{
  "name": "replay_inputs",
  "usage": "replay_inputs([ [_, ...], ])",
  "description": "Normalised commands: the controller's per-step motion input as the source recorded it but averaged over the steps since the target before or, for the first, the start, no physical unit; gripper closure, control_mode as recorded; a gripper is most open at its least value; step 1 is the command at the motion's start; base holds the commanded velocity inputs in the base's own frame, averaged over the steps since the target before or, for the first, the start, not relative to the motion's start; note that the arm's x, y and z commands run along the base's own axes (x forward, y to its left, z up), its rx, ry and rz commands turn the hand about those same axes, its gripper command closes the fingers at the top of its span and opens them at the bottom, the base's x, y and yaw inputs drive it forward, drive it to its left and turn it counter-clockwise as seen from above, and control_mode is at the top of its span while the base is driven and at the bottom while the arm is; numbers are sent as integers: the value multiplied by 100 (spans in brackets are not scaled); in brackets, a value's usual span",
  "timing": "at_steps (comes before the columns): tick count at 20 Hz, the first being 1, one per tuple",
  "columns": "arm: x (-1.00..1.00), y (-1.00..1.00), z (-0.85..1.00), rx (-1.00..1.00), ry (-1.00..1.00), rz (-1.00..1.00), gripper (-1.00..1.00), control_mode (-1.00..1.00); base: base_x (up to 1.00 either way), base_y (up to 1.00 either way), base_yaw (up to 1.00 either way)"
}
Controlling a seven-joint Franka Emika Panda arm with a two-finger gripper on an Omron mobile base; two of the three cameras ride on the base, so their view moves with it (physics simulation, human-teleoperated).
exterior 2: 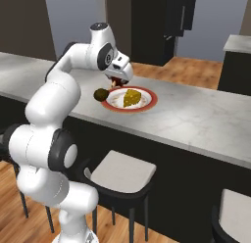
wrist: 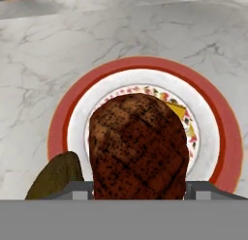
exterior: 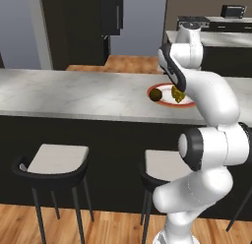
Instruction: Take the cheese, steak, and avocado from the fridge and place them on the plate on the dining counter to create an appetizer plate.
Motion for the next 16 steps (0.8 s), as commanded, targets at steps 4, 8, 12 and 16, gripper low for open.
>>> replay_inputs([
  [4,25,0,-27,0,0,0,100,-100,0,0,0],
  [8,3,0,-24,0,0,0,100,-100,0,0,0],
  [12,0,0,-22,0,0,0,100,-100,0,0,0],
  [16,0,0,-26,0,0,0,100,-100,0,0,0],
])
